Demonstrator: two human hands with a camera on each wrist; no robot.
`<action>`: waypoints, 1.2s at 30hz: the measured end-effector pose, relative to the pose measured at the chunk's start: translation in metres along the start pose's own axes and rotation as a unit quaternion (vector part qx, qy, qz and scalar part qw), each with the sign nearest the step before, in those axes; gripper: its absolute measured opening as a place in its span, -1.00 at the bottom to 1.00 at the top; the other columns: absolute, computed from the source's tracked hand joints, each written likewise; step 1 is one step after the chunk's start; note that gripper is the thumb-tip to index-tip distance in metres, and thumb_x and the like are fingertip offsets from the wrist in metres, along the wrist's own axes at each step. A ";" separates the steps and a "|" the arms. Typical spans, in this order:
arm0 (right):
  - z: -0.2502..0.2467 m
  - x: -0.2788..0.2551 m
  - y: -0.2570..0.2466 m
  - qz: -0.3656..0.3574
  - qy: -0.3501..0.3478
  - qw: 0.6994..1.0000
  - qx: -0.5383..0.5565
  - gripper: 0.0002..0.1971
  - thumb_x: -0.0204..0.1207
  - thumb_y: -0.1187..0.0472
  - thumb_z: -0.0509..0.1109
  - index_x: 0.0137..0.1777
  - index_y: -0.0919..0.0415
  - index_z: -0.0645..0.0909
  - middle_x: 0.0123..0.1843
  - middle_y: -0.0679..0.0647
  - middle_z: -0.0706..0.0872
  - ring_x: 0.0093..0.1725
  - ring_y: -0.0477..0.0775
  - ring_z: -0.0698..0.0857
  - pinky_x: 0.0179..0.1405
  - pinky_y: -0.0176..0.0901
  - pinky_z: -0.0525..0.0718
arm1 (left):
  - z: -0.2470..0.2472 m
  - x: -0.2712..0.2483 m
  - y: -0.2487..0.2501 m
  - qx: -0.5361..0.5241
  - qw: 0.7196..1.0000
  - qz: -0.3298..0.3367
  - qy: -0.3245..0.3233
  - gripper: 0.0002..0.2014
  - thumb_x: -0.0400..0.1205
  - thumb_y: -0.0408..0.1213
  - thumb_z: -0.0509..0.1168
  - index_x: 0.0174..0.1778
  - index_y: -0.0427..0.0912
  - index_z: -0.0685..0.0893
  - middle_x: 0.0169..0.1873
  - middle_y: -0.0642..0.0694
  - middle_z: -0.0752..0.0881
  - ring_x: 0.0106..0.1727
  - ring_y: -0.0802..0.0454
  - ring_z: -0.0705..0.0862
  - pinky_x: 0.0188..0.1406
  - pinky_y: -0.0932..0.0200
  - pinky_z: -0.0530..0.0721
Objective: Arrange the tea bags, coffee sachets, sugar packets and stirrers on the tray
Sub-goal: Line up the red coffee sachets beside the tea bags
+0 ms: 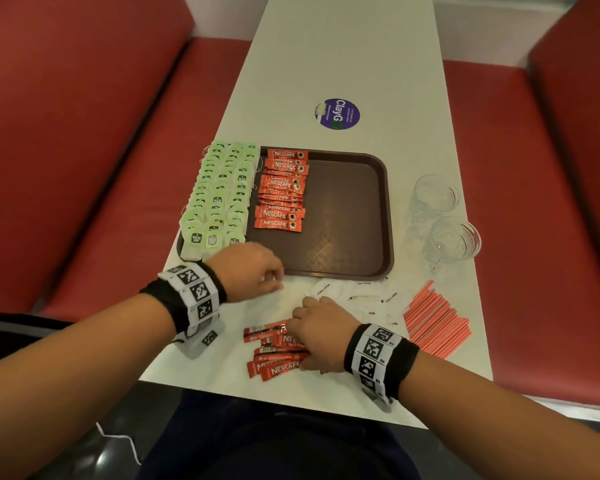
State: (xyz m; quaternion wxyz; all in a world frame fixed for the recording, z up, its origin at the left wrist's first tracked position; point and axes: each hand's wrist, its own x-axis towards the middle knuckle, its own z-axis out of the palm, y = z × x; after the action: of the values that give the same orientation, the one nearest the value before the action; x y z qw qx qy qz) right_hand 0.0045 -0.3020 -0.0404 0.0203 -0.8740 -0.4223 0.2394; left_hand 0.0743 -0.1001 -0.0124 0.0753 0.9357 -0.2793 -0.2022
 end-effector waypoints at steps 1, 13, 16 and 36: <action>0.000 0.002 0.000 0.008 0.003 1.000 0.003 -0.51 0.45 -0.17 0.51 0.25 0.11 0.57 0.14 0.09 0.67 0.17 0.15 0.53 0.15 0.09 0.48 | 0.006 -0.006 0.002 0.000 1.000 0.006 -0.020 -0.80 0.65 0.09 0.31 0.04 0.11 0.74 -0.13 0.17 0.69 -0.04 0.13 0.64 -0.06 0.14 0.61; -0.011 0.026 0.003 0.086 0.016 0.996 -0.018 -0.64 0.57 -0.09 0.45 0.22 0.12 0.59 0.15 0.10 0.74 0.21 0.18 0.59 0.23 0.10 0.51 | 0.034 -0.028 0.007 0.018 0.994 -0.010 -0.110 -0.66 0.51 0.21 0.39 0.08 0.11 0.69 -0.11 0.13 0.76 -0.07 0.07 0.68 -0.06 0.08 0.68; -0.012 0.029 0.004 0.091 0.026 0.995 -0.026 -0.74 0.65 -0.01 0.37 0.19 0.12 0.61 0.10 0.09 0.74 0.18 0.19 0.60 0.19 0.09 0.53 | 0.031 -0.028 0.008 0.045 0.995 -0.005 -0.092 -0.71 0.56 0.12 0.32 0.05 0.06 0.74 -0.15 0.06 0.79 -0.14 0.03 0.70 -0.15 0.10 0.68; -0.049 0.026 0.044 0.141 0.206 0.937 0.245 -0.69 0.67 -0.12 0.32 0.23 0.07 0.57 -0.07 0.03 0.69 -0.07 0.04 0.63 -0.10 -0.03 0.58 | -0.027 -0.013 -0.032 -0.082 0.994 -0.050 0.048 -0.85 0.70 -0.13 0.34 0.13 0.09 0.77 -0.07 0.16 0.77 -0.09 0.17 0.63 -0.10 0.21 0.52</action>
State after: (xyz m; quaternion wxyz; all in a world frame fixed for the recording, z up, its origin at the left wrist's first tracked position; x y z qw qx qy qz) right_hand 0.0712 -0.3029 -0.0178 0.2861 -0.9229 -0.2093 0.1504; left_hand 0.0911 -0.0651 0.0080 0.1553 0.9476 -0.2110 -0.1829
